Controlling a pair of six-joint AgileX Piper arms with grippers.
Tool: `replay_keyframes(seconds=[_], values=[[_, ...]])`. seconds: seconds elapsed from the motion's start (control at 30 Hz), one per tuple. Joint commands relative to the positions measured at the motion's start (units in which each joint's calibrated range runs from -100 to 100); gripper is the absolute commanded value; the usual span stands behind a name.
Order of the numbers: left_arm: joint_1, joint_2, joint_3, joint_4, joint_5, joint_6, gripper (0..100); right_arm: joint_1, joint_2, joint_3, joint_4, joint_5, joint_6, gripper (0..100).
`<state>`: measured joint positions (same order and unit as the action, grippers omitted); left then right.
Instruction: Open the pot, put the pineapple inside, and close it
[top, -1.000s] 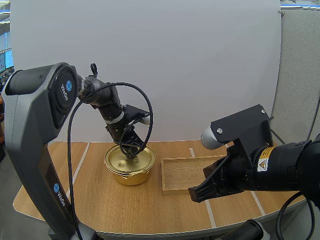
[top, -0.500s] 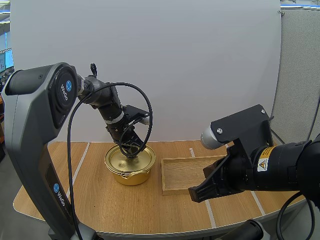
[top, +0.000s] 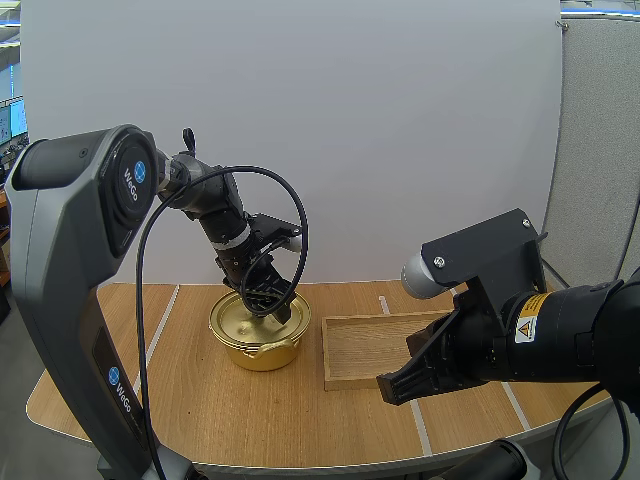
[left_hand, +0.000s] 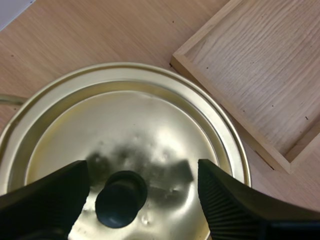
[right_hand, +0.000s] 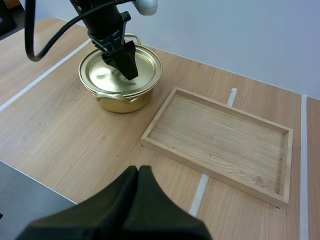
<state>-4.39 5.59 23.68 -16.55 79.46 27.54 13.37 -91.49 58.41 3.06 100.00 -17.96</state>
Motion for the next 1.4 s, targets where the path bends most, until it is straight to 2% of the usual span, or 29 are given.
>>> replay_keyframes(seconds=[0.0, 0.27, 0.5, 0.83, 1.37], values=[[-0.13, -4.0, -2.1, -0.1, 2.4, -0.1, 100, -0.2, -0.6, 0.2, 0.4, 0.0, -0.7, 0], [-0.13, -17.6, -8.1, -0.1, 14.3, -0.2, 100, -0.2, -0.6, 0.2, 0.2, 0.0, -0.7, 0], [-0.13, -32.4, -9.1, -0.1, 20.2, -0.2, 100, -0.2, -0.6, 0.2, 0.0, 0.0, -0.7, 0], [-0.13, -49.9, -8.8, -0.1, 20.5, -1.1, 100, -0.2, -0.6, 0.2, -0.4, 0.0, -0.7, 0], [-0.13, -71.3, -8.5, 1.0, 20.5, -8.5, 100, -0.2, -0.6, 0.2, -0.4, 0.0, -0.7, 0]])
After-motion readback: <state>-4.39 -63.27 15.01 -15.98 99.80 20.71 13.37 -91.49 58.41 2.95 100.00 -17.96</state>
